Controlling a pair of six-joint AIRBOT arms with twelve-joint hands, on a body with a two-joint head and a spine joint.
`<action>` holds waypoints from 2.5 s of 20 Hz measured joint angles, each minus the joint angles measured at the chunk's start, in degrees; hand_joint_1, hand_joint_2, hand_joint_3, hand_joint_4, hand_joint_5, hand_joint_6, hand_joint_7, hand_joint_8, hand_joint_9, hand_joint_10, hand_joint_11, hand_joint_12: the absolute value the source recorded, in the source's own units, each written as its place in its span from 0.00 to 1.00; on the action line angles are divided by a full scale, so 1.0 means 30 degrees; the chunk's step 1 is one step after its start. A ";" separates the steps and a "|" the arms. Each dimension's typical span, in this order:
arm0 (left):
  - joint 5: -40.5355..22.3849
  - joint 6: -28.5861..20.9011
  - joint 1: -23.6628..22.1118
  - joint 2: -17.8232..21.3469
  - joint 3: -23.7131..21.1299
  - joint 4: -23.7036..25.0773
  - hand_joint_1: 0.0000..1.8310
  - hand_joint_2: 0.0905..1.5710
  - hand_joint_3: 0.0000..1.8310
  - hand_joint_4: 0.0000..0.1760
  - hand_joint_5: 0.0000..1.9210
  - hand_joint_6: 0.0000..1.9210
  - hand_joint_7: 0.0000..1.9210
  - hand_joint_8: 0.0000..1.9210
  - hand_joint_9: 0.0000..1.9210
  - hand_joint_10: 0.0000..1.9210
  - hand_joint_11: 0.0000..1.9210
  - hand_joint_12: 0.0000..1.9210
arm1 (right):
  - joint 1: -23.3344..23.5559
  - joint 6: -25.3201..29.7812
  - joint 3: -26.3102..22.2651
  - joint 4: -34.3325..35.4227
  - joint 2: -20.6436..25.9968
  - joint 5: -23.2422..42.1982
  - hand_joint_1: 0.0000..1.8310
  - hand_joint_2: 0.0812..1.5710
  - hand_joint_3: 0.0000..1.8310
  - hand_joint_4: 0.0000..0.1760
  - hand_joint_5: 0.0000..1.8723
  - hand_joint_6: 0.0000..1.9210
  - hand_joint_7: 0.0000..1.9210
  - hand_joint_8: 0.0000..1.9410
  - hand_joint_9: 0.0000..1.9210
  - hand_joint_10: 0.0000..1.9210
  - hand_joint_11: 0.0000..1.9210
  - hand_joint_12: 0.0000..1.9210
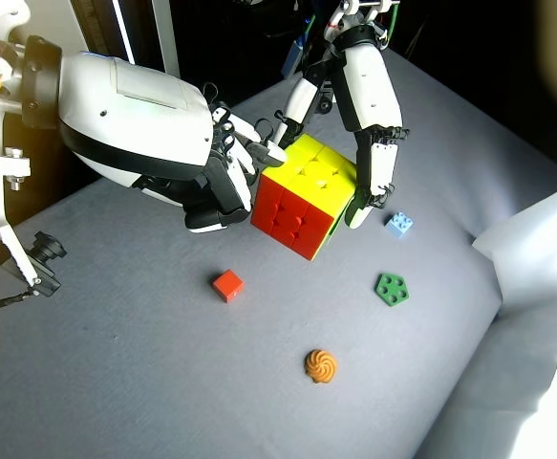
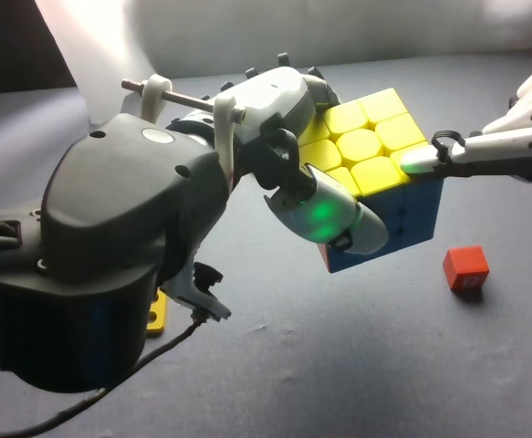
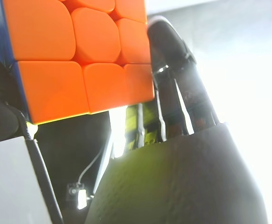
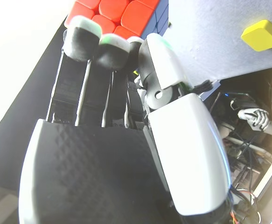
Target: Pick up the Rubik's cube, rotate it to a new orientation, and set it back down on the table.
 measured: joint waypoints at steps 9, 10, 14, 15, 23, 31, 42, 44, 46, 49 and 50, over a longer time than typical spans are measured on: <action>-0.0044 -0.0058 -0.0160 0.0000 0.0000 -0.0007 0.73 0.75 0.00 0.00 0.45 0.59 0.40 0.67 0.35 0.81 0.23 0.84 | 0.0313 -0.0051 0.0160 0.0226 -0.0022 -0.0109 0.68 0.80 0.01 0.00 0.13 0.00 0.40 0.96 0.48 1.00 0.47 1.00; -0.0036 -0.0058 -0.0197 0.0000 0.0000 0.0036 0.74 0.75 0.00 0.00 0.46 0.58 0.41 0.65 0.36 0.79 0.27 0.83 | 0.0313 -0.0073 0.0160 0.0240 -0.0022 -0.0131 0.70 0.81 0.01 0.00 0.14 0.00 0.35 0.87 0.47 1.00 0.46 1.00; -0.0015 0.0007 -0.0197 0.0000 0.0000 -0.0095 0.73 0.76 0.00 0.00 0.44 0.60 0.38 0.68 0.35 0.81 0.25 0.83 | 0.0015 -0.0058 0.0160 0.0364 -0.0022 -0.0109 0.68 0.80 0.00 0.00 0.13 0.00 0.40 0.96 0.46 1.00 0.46 1.00; -0.0007 0.0044 -0.0197 0.0000 0.0000 -0.0102 0.73 0.76 0.00 0.00 0.43 0.61 0.38 0.69 0.35 0.81 0.25 0.85 | -0.0066 -0.0058 0.0160 0.0386 -0.0022 -0.0095 0.68 0.80 0.00 0.00 0.13 0.00 0.41 0.97 0.47 1.00 0.46 1.00; -0.0015 0.0226 -0.0189 0.0000 0.0000 -0.0291 0.73 0.75 0.00 0.00 0.45 0.59 0.41 0.67 0.35 0.78 0.26 0.80 | -0.0962 0.0401 0.0095 0.0648 -0.0015 -0.0109 0.70 0.81 0.01 0.00 0.12 0.00 0.34 0.83 0.45 1.00 0.43 1.00; -0.0087 0.0015 -0.0197 0.0080 0.0000 -0.0066 0.74 0.75 0.00 0.00 0.44 0.57 0.40 0.68 0.37 0.79 0.28 0.79 | -0.1712 0.0605 -0.0146 0.0051 0.0000 -0.0022 0.70 0.82 0.01 0.00 0.13 0.00 0.33 0.84 0.46 1.00 0.45 1.00; -0.0379 0.0087 -0.0189 0.0080 0.0000 -0.0087 0.73 0.77 0.00 0.00 0.42 0.62 0.37 0.72 0.33 0.83 0.24 0.84 | -0.1807 0.0743 0.0517 0.0539 -0.0736 -0.0576 0.70 0.83 0.01 0.00 0.11 0.00 0.33 0.85 0.44 1.00 0.42 1.00; -0.0532 0.0080 -0.0189 0.0124 0.0000 -0.0051 0.73 0.75 0.00 0.00 0.45 0.57 0.39 0.68 0.36 0.81 0.26 0.82 | -0.1814 0.0743 0.0678 0.0670 -0.0991 -0.0772 0.70 0.82 0.00 0.00 0.12 0.00 0.33 0.85 0.44 1.00 0.43 1.00; -0.0546 0.0168 -0.0189 0.0160 0.0000 -0.0102 0.73 0.75 0.00 0.00 0.45 0.59 0.39 0.68 0.36 0.80 0.24 0.80 | -0.2040 0.0809 0.0823 0.0809 -0.1224 -0.0889 0.70 0.82 0.00 0.00 0.12 0.00 0.33 0.85 0.45 1.00 0.45 1.00; -0.0510 0.0044 -0.0197 0.0160 0.0000 -0.0015 0.73 0.75 0.00 0.00 0.44 0.60 0.39 0.67 0.36 0.79 0.28 0.78 | -0.2412 0.0816 0.0954 0.0656 -0.1530 -0.1275 0.70 0.82 0.00 0.00 0.13 0.00 0.34 0.83 0.45 1.00 0.46 1.00; -0.0495 0.0058 -0.0197 0.0160 0.0000 0.0000 0.73 0.75 0.00 0.00 0.44 0.59 0.39 0.67 0.36 0.80 0.28 0.78 | -0.2543 0.0816 0.0954 0.0670 -0.1530 -0.1384 0.70 0.82 0.00 0.00 0.14 0.00 0.34 0.83 0.46 1.00 0.46 1.00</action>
